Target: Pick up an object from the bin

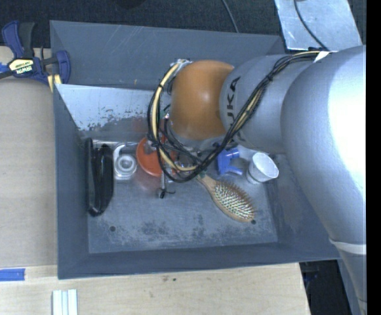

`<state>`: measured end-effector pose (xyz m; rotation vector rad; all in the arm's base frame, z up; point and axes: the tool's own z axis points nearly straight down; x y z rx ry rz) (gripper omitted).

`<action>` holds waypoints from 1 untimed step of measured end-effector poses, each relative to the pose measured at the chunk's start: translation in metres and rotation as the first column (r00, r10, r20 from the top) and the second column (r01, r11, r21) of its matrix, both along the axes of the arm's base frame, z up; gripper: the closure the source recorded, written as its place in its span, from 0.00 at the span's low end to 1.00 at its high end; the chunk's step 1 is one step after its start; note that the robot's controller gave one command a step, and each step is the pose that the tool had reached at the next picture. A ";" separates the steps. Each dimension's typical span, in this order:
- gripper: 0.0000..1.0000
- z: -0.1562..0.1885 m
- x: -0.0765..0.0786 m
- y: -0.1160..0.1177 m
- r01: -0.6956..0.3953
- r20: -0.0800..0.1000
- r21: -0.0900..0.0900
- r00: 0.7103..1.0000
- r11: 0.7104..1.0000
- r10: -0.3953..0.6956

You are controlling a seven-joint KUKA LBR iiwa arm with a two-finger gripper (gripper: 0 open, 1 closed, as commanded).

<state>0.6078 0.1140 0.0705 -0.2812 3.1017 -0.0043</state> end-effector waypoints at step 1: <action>1.00 0.001 -0.011 0.000 0.272 -0.021 0.003 0.962 0.962 -0.272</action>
Offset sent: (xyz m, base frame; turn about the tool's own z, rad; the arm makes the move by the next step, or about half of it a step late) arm 0.0000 0.0000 0.0000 0.0000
